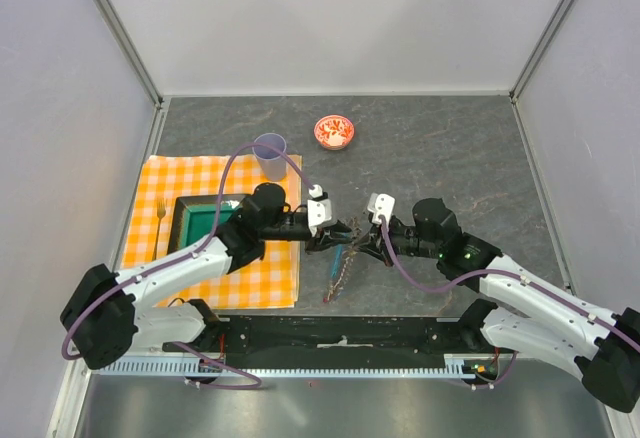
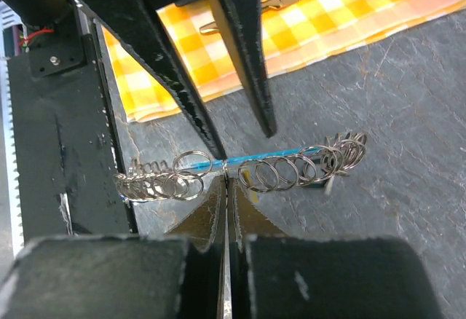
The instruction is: Put the keys on the keyring
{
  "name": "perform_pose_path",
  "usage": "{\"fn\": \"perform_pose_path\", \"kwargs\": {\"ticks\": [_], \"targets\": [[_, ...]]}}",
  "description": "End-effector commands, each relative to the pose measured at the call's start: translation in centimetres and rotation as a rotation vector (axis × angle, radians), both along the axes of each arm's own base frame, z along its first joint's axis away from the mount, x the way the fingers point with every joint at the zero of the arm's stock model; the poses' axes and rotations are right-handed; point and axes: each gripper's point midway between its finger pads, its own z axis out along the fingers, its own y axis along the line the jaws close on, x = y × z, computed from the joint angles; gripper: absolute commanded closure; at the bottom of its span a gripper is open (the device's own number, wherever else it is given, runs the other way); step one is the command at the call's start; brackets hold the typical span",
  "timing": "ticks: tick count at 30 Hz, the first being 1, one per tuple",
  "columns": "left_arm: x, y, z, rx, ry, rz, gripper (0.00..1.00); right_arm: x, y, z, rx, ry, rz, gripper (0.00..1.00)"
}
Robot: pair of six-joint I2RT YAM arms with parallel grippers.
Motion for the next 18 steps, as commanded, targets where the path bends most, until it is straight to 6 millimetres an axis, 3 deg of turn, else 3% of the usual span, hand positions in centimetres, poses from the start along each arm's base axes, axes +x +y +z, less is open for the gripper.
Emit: {"fn": "perform_pose_path", "kwargs": {"ticks": [1,3,7,18], "targets": [[-1.6,-0.2,0.1,0.049,-0.028,-0.127,0.68,1.0,0.1,2.6,0.018,-0.098,-0.022,1.00],[-1.6,0.2,-0.7,0.094,-0.009,-0.124,0.71,1.2,0.0,2.7,0.016,-0.105,-0.034,1.00],[-1.9,0.3,0.3,0.103,-0.003,-0.134,0.71,1.0,-0.1,2.7,0.016,-0.107,-0.031,1.00],[-1.6,-0.9,-0.4,0.148,0.075,-0.177,0.70,0.5,0.1,2.7,0.024,-0.122,-0.010,1.00]]}}
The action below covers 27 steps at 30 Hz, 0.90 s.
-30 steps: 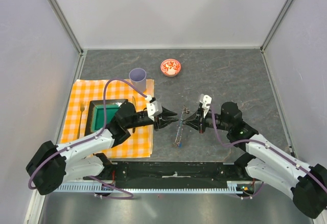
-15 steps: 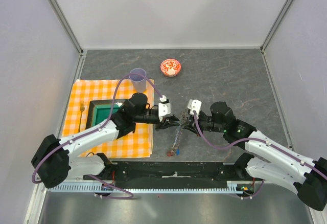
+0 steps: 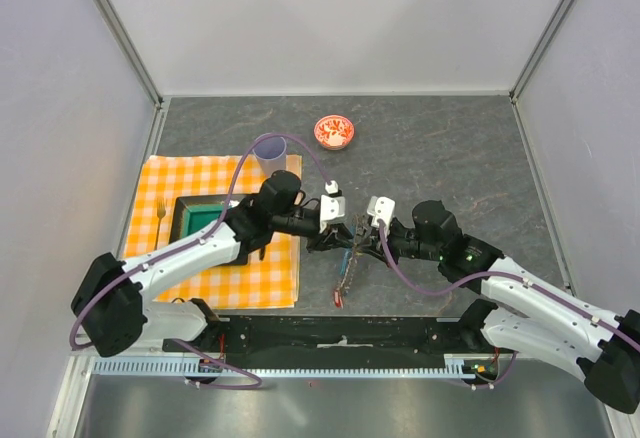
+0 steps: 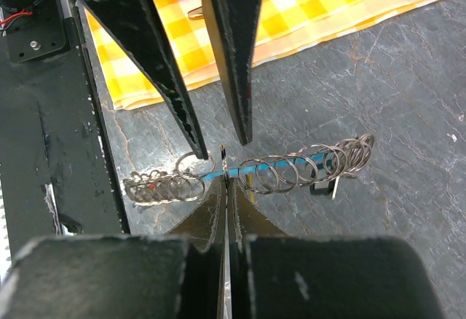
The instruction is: Put the keys on the keyring
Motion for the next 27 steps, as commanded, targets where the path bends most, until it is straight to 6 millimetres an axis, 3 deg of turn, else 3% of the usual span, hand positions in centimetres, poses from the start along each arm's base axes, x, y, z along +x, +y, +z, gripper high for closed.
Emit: {"fn": "perform_pose_path", "kwargs": {"ticks": [1,15,18,22,23,27], "targets": [[-0.3,-0.9,1.3,-0.008,-0.002,-0.064,0.70,0.6,1.0,3.7,0.088,-0.105,0.017,1.00],[-0.6,-1.4,-0.5,0.071,0.074,-0.095,0.71,0.4,1.2,3.8,0.093,-0.112,0.025,1.00],[-0.6,-1.4,-0.6,0.084,0.083,-0.101,0.78,0.4,1.2,3.7,0.091,-0.111,0.024,1.00],[-0.7,-1.5,-0.4,0.085,0.083,-0.110,0.98,0.4,1.3,3.8,0.101,-0.105,0.021,1.00],[-0.7,-1.5,-0.4,0.085,0.083,-0.112,0.98,0.5,1.3,3.8,0.107,-0.100,0.017,0.99],[-0.4,-1.3,-0.5,0.081,0.067,-0.087,0.98,1.3,1.2,4.1,0.166,-0.088,-0.065,0.74]]}}
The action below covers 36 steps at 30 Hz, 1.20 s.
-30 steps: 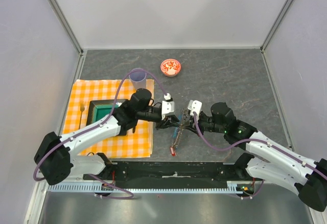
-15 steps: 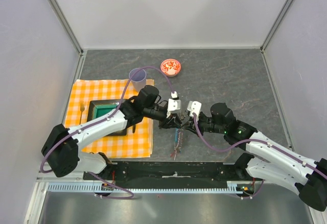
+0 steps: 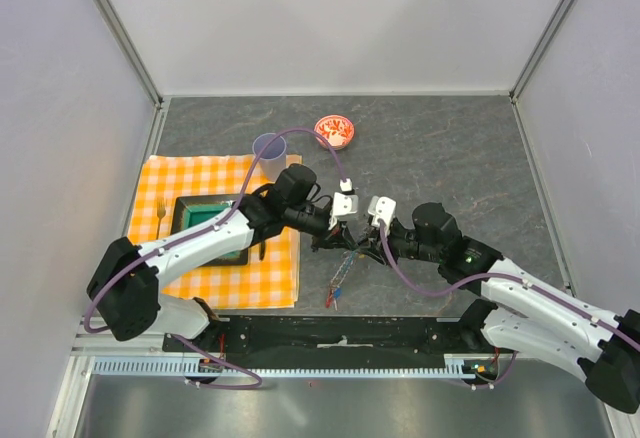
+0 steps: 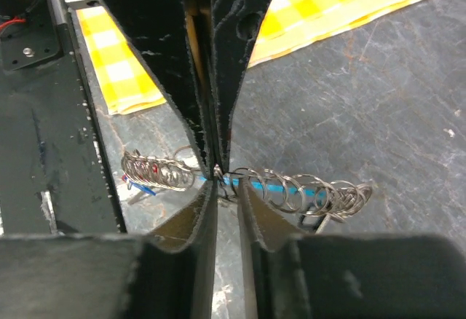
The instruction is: Put the keys on the keyring
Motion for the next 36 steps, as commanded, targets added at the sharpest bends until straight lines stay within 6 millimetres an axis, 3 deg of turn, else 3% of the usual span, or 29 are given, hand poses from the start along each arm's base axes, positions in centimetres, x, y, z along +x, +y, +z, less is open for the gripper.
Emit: {"fn": "perform_pose_path", "kwargs": {"ticks": [1,6,12,14,19,23,36], "targets": [[0.3,-0.3,1.5,-0.046,-0.062,-0.001,0.98,1.7,0.8,4.3,0.175,-0.077,-0.095,0.72],[0.6,-0.3,2.2,-0.144,-0.112,0.054,0.98,2.2,-0.2,4.7,0.241,-0.054,-0.156,0.64],[1.3,0.4,2.6,-0.189,-0.135,0.143,0.98,2.8,-1.1,5.0,0.369,0.050,-0.151,0.64],[1.3,0.4,3.6,-0.236,-0.151,0.155,0.98,2.7,-1.3,4.4,0.380,0.086,-0.128,0.63],[1.4,0.6,4.1,-0.293,-0.150,0.190,0.98,1.1,-0.5,4.9,0.440,0.139,-0.021,0.64],[1.5,0.5,4.3,-0.314,-0.144,0.197,0.98,0.8,-0.1,4.2,0.429,0.164,0.013,0.64],[1.1,1.3,5.4,-0.381,-0.184,0.207,0.98,1.4,-0.2,2.4,0.411,0.185,-0.022,0.61]]}}
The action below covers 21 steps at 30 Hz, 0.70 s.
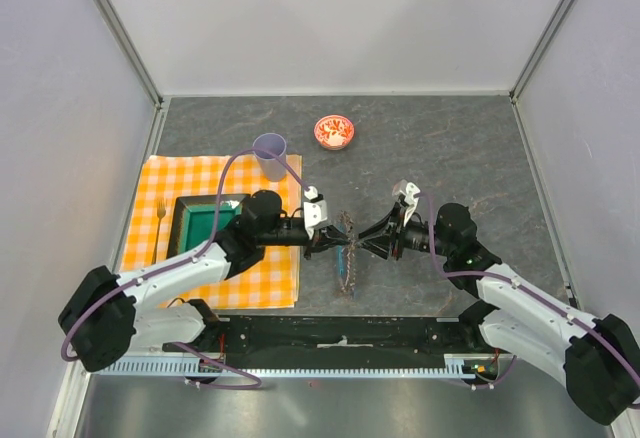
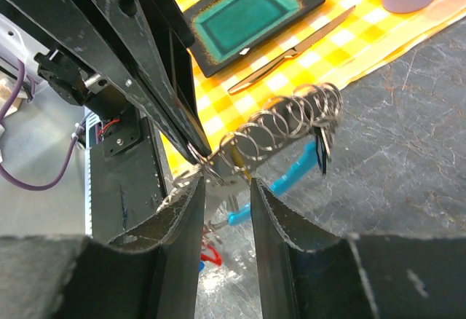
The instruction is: Put the keys on the keyring
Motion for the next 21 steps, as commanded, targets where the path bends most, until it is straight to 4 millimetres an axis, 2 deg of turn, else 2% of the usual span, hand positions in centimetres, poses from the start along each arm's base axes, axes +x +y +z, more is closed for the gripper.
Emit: {"fn": "perform_pose_path", "kwargs": {"ticks": [1,4,13,16,21], "targets": [[0.2,0.0,3.8,-0.124,-0.094,0.009,0.98,0.2,0.2,0.9,0.030,-0.046,0.009,0.61],[-0.2,0.1,4.0,-0.135,-0.105,-0.018,0.98,0.1,0.3,0.6,0.032,-0.039,0.023,0.60],[-1.2,0.1,3.9,-0.131,-0.124,-0.082,0.98,-0.9,0.5,2.2,0.071,-0.135,0.094,0.58],[-1.5,0.0,4.1,-0.134,-0.128,-0.099,0.98,-1.1,0.5,2.2,0.070,-0.138,0.108,0.60],[-2.0,0.0,4.3,-0.141,-0.137,-0.132,0.98,-1.4,0.6,1.9,0.066,-0.135,0.130,0.70]]}}
